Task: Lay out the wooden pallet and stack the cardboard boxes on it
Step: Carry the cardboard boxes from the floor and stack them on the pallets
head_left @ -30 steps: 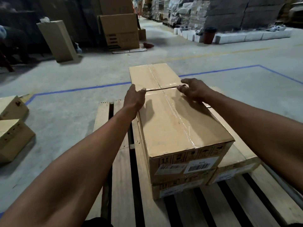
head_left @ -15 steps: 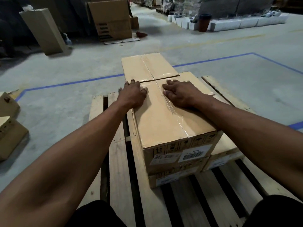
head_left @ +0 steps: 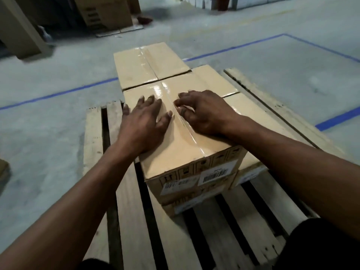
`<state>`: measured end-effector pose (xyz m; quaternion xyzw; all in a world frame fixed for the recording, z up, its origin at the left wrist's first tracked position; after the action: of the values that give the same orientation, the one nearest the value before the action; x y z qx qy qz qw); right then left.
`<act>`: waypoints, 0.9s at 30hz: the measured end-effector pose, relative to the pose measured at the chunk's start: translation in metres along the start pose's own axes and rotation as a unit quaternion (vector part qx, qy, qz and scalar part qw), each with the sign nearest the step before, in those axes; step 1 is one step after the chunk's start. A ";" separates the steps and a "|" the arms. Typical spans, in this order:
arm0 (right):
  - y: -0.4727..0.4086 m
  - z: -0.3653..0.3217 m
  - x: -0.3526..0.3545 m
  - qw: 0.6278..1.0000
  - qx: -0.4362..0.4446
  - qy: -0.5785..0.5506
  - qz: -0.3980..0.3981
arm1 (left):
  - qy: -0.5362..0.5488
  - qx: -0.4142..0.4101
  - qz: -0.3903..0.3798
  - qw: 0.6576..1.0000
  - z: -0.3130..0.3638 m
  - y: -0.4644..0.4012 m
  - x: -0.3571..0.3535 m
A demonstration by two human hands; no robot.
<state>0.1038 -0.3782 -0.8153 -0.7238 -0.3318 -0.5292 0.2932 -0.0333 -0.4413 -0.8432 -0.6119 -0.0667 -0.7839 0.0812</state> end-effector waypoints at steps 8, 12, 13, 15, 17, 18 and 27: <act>0.002 0.008 0.003 0.998 -0.017 -0.021 -0.054 | 0.027 0.036 -0.010 0.999 0.005 0.012 0.007; 0.039 0.069 0.041 0.958 -0.204 -0.200 0.038 | 0.265 0.203 0.029 0.942 -0.024 0.049 0.021; 0.062 0.091 0.040 0.924 -0.275 -0.259 0.050 | 0.347 0.261 0.041 0.900 -0.031 0.068 0.019; 0.111 0.116 0.021 0.850 -0.386 -0.358 0.027 | 0.519 0.362 0.055 0.773 -0.038 0.115 -0.007; 0.158 0.123 -0.009 0.805 -0.443 -0.394 -0.021 | 0.600 0.438 0.020 0.669 -0.025 0.170 -0.046; 0.178 0.121 -0.026 0.803 -0.451 -0.385 -0.064 | 0.584 0.446 -0.017 0.678 -0.017 0.193 -0.060; 0.217 0.083 -0.118 0.846 -0.344 -0.236 -0.332 | 0.496 0.296 -0.209 0.789 0.011 0.205 -0.150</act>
<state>0.2970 -0.4662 -0.9671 -0.7282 -0.4079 -0.4881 -0.2553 0.0557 -0.6327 -0.9847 -0.0563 -0.3725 -0.9192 0.1148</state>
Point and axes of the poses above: each hand's wrist, its own y-axis away from the middle knuckle, its own x-axis out of the back of the hand, z = x × y, the point moved 9 cm from there along -y, towards the middle knuckle, and after that the axes turned 8 degrees about -z, right-handed, at the moved point
